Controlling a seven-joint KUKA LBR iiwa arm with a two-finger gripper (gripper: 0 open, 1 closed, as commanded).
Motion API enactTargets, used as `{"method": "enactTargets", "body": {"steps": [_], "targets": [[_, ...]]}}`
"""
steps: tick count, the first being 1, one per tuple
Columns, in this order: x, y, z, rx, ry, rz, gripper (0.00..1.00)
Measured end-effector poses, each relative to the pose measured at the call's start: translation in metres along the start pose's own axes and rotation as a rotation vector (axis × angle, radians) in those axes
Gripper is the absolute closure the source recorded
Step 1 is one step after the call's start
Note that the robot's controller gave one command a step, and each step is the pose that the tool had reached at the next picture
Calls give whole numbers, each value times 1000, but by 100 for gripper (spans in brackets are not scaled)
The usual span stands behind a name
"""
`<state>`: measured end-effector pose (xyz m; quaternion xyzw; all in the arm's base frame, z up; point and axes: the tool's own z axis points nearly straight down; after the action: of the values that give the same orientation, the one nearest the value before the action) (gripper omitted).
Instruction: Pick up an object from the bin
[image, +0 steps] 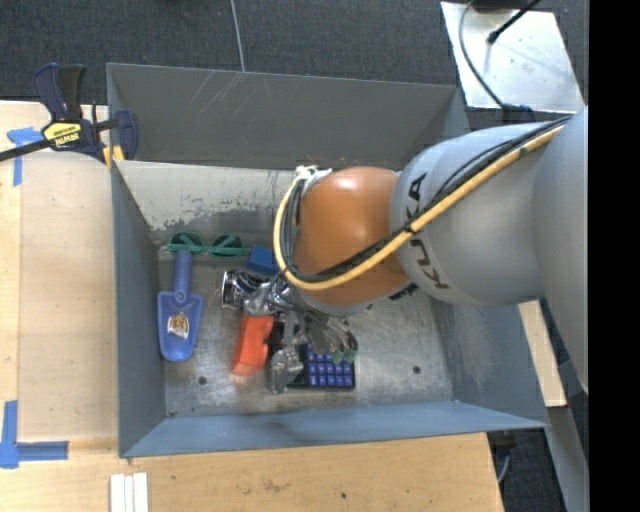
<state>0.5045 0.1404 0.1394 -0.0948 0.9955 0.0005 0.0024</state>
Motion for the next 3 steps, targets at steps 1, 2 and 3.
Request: {"method": "enactTargets", "body": {"steps": [1, 2, 3], "targets": [[-8, -1, 31, -1, -45, -345, 0], [-53, -33, 60, -7, 10, 461, 100], [-62, -37, 61, -9, 7, 485, 100]]}}
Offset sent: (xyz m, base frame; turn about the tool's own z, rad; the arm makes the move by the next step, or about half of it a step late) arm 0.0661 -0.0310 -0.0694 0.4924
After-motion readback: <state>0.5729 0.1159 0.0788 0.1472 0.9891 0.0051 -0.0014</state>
